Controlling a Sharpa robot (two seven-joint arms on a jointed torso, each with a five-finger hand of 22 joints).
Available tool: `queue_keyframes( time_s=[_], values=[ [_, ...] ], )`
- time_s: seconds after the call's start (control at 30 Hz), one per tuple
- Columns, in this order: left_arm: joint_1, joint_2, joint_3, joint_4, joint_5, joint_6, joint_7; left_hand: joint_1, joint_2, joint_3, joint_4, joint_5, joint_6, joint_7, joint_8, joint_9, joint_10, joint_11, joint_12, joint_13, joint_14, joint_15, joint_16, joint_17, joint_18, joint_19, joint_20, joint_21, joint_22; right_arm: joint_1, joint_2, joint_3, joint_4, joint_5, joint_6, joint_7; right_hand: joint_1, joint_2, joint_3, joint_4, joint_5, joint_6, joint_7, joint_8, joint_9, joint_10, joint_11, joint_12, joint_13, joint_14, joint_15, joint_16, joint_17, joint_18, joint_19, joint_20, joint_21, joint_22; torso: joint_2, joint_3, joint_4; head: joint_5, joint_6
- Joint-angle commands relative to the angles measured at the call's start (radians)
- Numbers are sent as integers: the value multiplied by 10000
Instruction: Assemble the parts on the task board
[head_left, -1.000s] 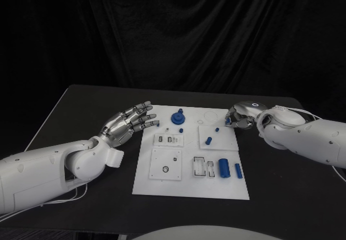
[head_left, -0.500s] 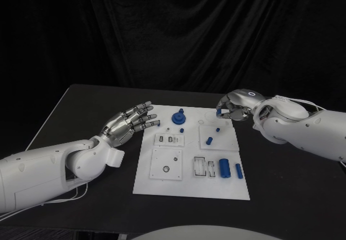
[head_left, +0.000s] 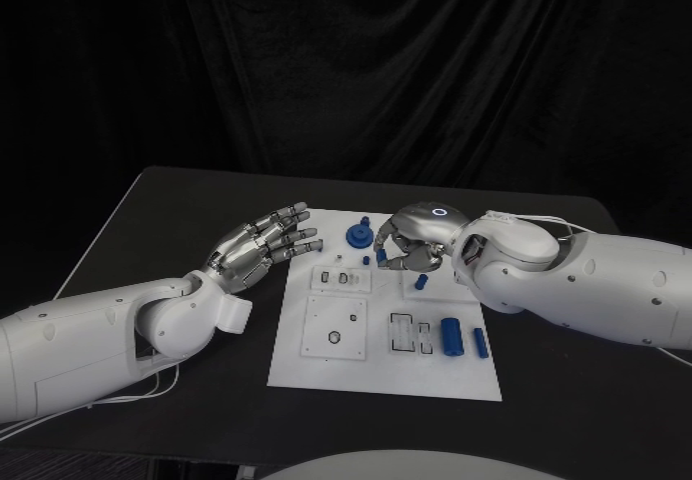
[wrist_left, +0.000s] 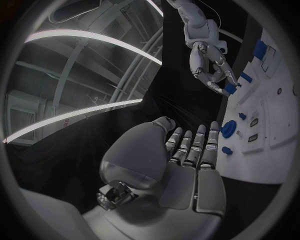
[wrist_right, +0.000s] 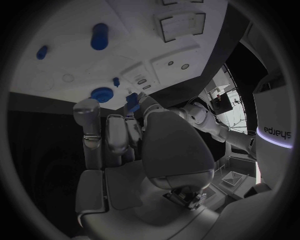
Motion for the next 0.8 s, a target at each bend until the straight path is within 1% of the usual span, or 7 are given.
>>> queue_keyframes(
  time_s=[0.03, 0.1, 0.23, 0.3, 0.43, 0.6, 0.8],
  values=[
    [-11, 49, 9, 21, -10, 38, 75, -118, -18, 43, -4, -62, 13, 71, 35, 15, -9, 19, 67, 6, 8, 30, 32, 10, -154, 2, 45, 62, 9, -106, 253, 7, -124, -573, 758, -682, 141, 26, -21, -47, 36, -90, 3, 106, 801, -50, 46, -51, -38, 2, 46, -69, -44, 118, -45, 0, -96, 1005, 11, 14, 10, -5, -24],
    [-11, 68, 9, 18, -10, 42, 71, -118, -18, 43, -4, -62, 13, 71, 35, 15, -9, 19, 67, 6, 8, 30, 32, 10, -154, 2, 45, 62, 9, -175, 464, 7, -281, -651, 905, -739, 112, 21, -24, -37, 44, -110, 12, 109, 815, -75, 54, -71, -62, -12, 54, -97, -66, 126, -64, 5, -161, 990, 15, 23, 8, -10, -41],
    [-11, 90, 9, 11, -10, 56, 61, -118, -18, 43, -4, -62, 13, 71, 35, 15, -9, 19, 67, 6, 8, 30, 32, 10, -154, 2, 45, 62, 9, -279, 746, 7, -555, -721, 1057, -807, 62, 14, -32, -18, 57, -134, 22, 115, 838, -114, 71, -103, -99, -35, 67, -143, -102, 139, -94, 14, -262, 968, 14, 14, 21, -11, -76],
    [-11, 93, 9, 6, -10, 58, 57, -118, -18, 43, -4, -62, 13, 71, 35, 15, -9, 19, 67, 6, 8, 30, 32, 10, -154, 2, 45, 62, 9, -318, 860, 8, -688, -740, 1091, -830, 47, 9, -33, -14, 62, -147, 26, 116, 845, -135, 78, -119, -119, -46, 72, -164, -119, 144, -107, 18, -302, 959, 12, 21, 11, -12, -104],
    [-11, 101, 9, 4, -10, 65, 55, -118, -18, 43, -4, -62, 13, 71, 35, 15, -9, 19, 67, 6, 8, 30, 32, 10, -154, 2, 45, 62, 9, -352, 964, 8, -831, -755, 1109, -860, 30, 8, -30, -12, 76, -170, 33, 114, 856, -162, 85, -141, -144, -64, 80, -198, -145, 151, -124, 24, -352, 948, 17, 25, 3, -2, -118],
    [-11, 103, 9, -5, -10, 67, 42, -118, -18, 43, -4, -62, 13, 71, 35, 15, -9, 19, 67, 6, 8, 30, 32, 10, -154, 2, 45, 62, 9, -370, 1049, 8, -938, -763, 1105, -879, 12, 5, -30, -7, 79, -184, 39, 114, 865, -167, 93, -144, -144, -73, 86, -211, -154, 153, -132, 29, -376, 943, 16, 16, 19, -32, -134],
    [-11, 126, 9, -22, -10, 76, 32, -139, -34, 73, -8, -60, 38, 75, 48, 19, 5, 21, 105, 11, 16, 33, 50, 12, -160, 4, 44, 69, 12, -381, 1173, 9, -1061, -767, 1100, -845, -107, 0, -44, 39, -49, -252, 61, 120, 917, -182, 116, -150, -152, -88, 111, -231, -170, 158, -148, 53, -440, 930, 15, 15, -28, -22, -158]
  ],
)
